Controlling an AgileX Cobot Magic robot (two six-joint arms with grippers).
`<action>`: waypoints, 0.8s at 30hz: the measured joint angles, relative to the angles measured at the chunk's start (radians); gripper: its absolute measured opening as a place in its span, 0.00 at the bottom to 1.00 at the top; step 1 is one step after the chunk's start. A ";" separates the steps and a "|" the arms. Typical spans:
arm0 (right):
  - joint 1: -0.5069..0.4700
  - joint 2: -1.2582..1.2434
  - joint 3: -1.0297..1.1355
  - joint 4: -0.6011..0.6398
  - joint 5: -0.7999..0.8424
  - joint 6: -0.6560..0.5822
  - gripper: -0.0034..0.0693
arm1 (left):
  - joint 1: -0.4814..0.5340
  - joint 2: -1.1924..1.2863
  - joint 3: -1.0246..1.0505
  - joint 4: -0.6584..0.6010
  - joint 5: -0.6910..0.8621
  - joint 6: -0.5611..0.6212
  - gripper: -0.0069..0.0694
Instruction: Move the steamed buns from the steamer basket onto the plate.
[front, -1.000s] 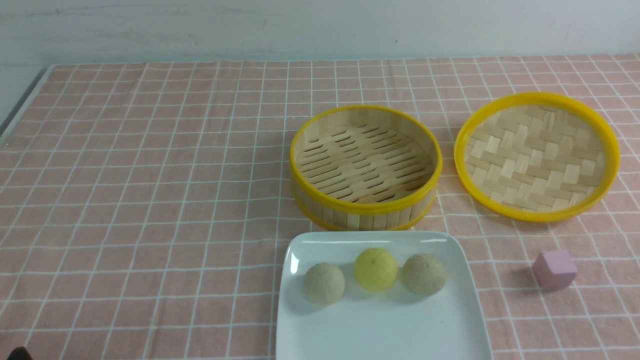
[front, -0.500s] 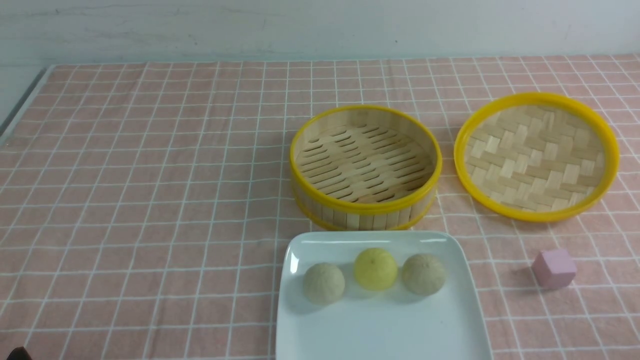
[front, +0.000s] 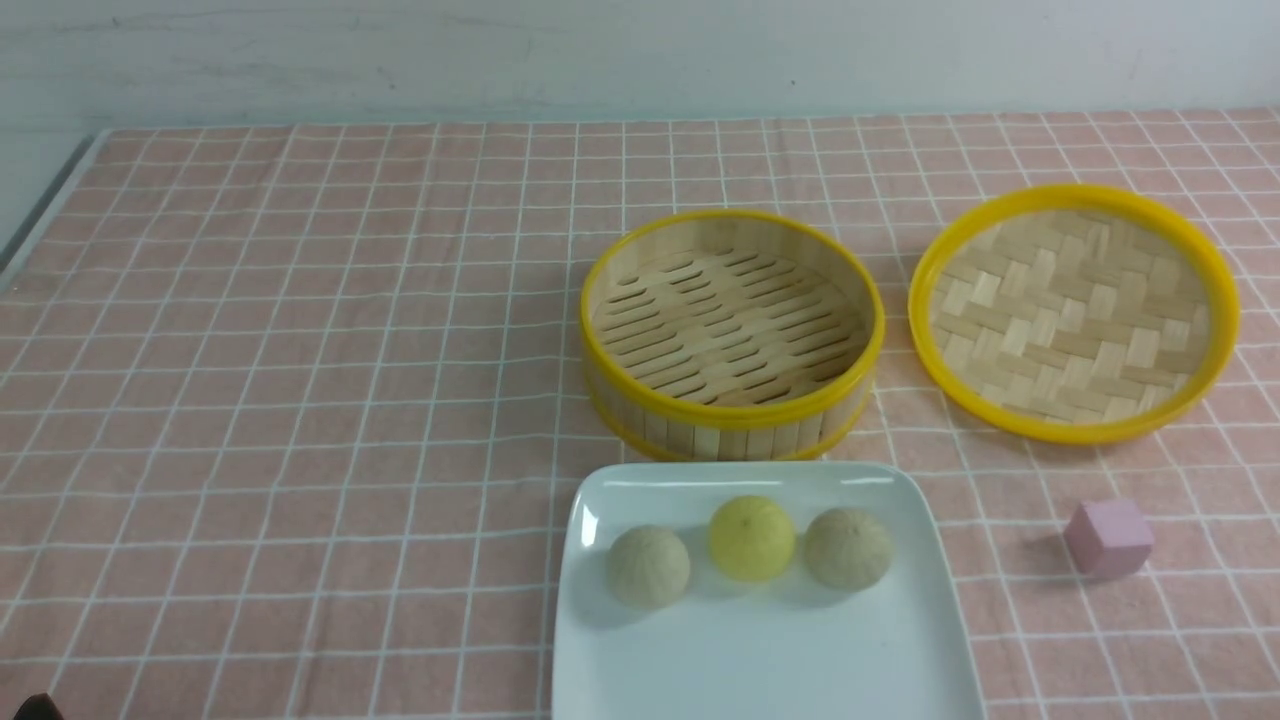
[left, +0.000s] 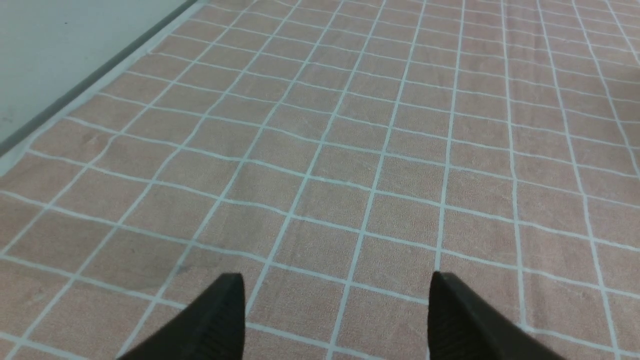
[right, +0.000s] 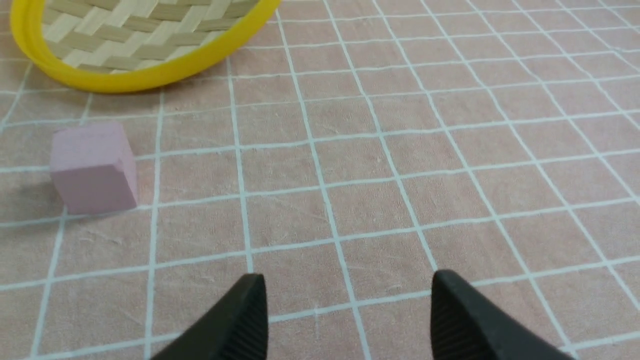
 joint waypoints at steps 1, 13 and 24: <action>0.000 -0.006 0.000 0.001 0.001 0.000 0.66 | 0.000 0.000 0.000 0.000 0.000 0.000 0.74; 0.000 -0.072 -0.003 0.055 0.020 -0.020 0.66 | 0.000 0.000 0.000 0.000 0.000 0.000 0.74; 0.000 -0.073 -0.003 0.063 0.025 -0.110 0.66 | 0.000 0.000 0.000 0.000 0.000 0.000 0.74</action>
